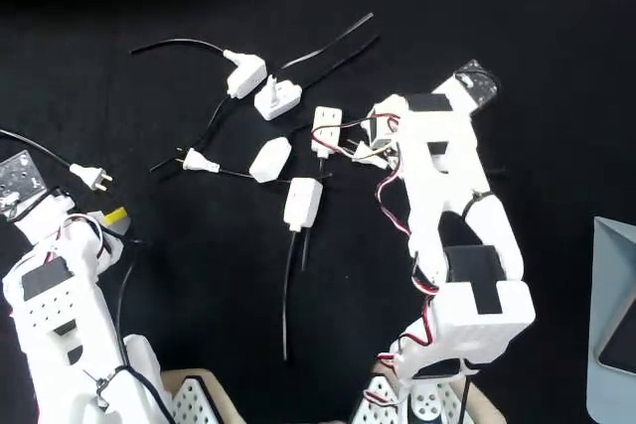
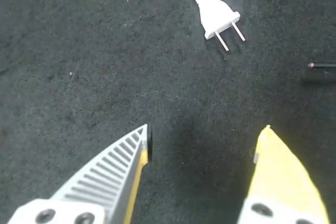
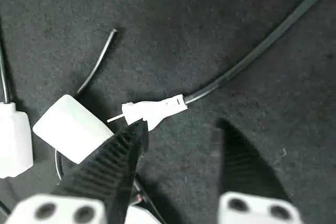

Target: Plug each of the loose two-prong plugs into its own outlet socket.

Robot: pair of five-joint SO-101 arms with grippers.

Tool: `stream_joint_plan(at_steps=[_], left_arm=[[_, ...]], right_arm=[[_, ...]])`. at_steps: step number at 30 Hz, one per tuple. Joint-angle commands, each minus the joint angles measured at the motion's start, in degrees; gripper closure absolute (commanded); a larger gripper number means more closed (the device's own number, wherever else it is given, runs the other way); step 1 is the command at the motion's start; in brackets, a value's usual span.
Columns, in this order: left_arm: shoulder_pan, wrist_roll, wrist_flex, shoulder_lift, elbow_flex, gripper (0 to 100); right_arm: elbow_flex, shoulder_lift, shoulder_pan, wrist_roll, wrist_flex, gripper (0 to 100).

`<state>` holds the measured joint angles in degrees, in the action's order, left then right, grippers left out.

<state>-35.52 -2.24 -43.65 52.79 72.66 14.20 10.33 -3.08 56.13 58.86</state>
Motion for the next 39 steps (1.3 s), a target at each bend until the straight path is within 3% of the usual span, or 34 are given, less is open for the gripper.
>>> stream_joint_plan(at_steps=[1,20,24,28,35,39], left_arm=[[-0.31,-0.18,1.14,1.14,-0.75,68],[-0.4,-0.09,1.14,1.14,-0.75,68],[-0.4,-0.09,1.14,1.14,-0.75,68],[-0.4,-0.09,1.14,1.14,-0.75,68],[-0.48,-0.09,1.14,1.14,-0.75,68],[-0.48,-0.09,1.14,1.14,-0.75,68]], right_arm=[[-2.77,1.63,0.7,1.49,0.09,75.3],[-16.04,19.3,3.16,3.16,0.18,77.0],[-18.15,22.2,3.25,2.64,1.85,86.9],[-22.02,24.22,3.16,0.26,5.98,98.4],[-28.26,24.31,2.46,0.09,17.58,98.7],[-35.03,24.31,1.58,-6.77,26.9,98.7]])
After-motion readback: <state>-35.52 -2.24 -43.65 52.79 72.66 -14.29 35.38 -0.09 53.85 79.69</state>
